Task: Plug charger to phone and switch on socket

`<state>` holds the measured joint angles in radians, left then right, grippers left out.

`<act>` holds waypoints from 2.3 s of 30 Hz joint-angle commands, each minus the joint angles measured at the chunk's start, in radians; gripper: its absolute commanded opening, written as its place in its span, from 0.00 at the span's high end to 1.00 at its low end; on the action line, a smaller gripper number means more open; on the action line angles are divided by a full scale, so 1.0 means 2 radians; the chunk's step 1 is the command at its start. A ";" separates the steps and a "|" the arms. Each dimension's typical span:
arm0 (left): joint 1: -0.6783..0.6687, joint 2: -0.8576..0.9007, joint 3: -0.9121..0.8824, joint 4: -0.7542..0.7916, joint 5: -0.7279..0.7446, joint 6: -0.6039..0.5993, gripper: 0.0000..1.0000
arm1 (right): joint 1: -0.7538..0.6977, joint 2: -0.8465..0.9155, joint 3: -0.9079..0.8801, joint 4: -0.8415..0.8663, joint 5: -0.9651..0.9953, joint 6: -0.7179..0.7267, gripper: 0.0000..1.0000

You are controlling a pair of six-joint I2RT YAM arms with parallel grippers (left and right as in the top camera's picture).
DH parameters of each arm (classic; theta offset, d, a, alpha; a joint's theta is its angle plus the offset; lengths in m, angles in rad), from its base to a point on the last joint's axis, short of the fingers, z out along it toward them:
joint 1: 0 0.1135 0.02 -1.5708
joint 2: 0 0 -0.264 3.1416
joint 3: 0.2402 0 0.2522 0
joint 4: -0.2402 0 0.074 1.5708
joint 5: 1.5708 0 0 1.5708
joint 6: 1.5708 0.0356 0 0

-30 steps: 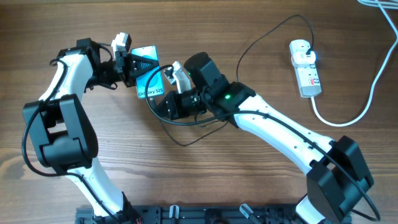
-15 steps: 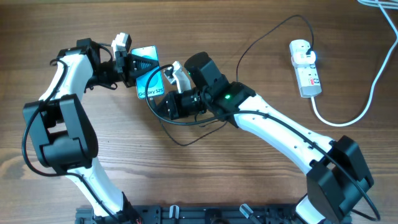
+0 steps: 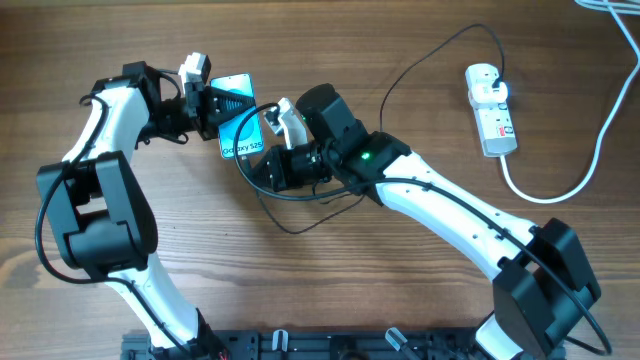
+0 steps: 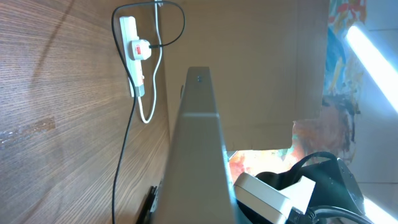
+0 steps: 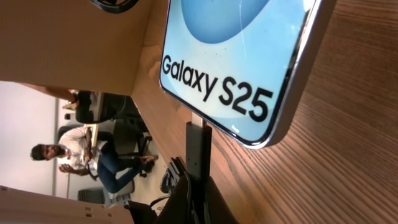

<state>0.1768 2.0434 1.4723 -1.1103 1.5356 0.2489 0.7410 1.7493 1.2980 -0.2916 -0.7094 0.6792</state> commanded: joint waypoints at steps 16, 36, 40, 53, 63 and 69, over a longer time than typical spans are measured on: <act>0.001 -0.008 0.000 -0.012 0.017 0.002 0.96 | 0.001 -0.007 0.003 0.017 0.056 0.042 0.96; -0.006 -0.008 0.000 -0.027 -0.005 0.003 0.96 | -0.036 -0.007 0.003 0.025 0.036 0.051 0.95; -0.021 -0.008 0.000 -0.029 -0.001 0.002 0.96 | -0.036 -0.007 0.003 0.026 0.037 0.052 0.95; -0.029 -0.008 0.000 -0.048 -0.002 0.003 0.96 | -0.049 -0.007 0.003 0.034 0.046 0.053 0.95; -0.029 -0.008 0.000 -0.051 -0.001 0.003 0.96 | -0.060 -0.007 0.003 0.067 0.029 0.068 0.95; -0.029 -0.008 0.000 -0.062 -0.002 0.007 0.96 | -0.060 -0.007 0.003 0.086 0.039 0.080 0.95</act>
<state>0.1562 2.0438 1.4864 -1.1892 1.5433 0.2489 0.6956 1.7481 1.2770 -0.1986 -0.8371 0.8234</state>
